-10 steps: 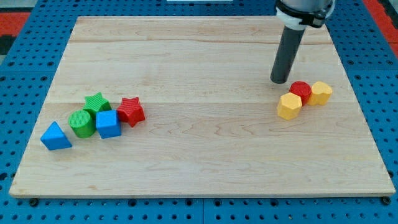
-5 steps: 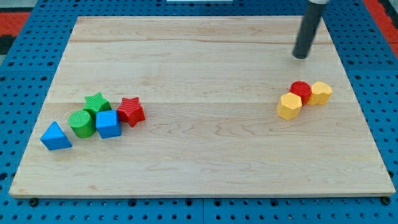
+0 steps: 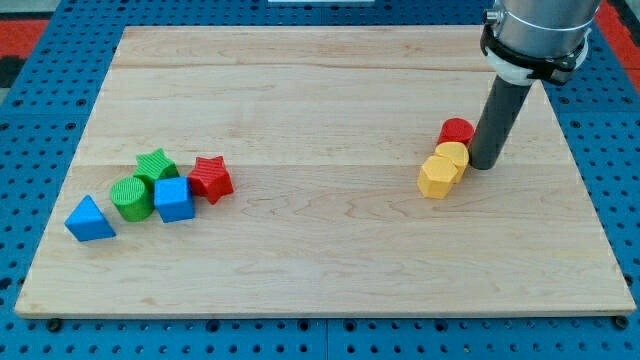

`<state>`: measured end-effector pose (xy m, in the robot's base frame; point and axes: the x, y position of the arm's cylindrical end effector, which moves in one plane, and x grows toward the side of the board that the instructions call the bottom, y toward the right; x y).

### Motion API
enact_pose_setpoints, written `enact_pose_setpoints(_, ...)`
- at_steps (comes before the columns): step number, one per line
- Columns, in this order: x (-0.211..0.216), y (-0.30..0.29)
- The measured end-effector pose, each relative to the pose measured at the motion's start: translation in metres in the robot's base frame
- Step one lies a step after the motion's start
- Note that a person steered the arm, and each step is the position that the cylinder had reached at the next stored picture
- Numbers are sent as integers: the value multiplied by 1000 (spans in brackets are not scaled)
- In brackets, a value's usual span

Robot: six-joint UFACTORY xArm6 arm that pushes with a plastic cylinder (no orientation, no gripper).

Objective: Move the red circle along with the two yellow blocks to the bottom right of the board

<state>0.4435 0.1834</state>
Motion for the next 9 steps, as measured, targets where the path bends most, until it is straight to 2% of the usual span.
enact_pose_setpoints(1, -34, 53)
enact_pose_setpoints(2, -77, 37)
enact_pose_setpoints(3, -70, -8)
enact_pose_setpoints(4, -18, -49)
enact_pose_setpoints(5, 9, -86)
enact_pose_setpoints(6, 9, -87)
enact_pose_setpoints(7, 3, -149)
enact_pose_setpoints(8, 50, -125)
enact_pose_setpoints(9, 79, -101)
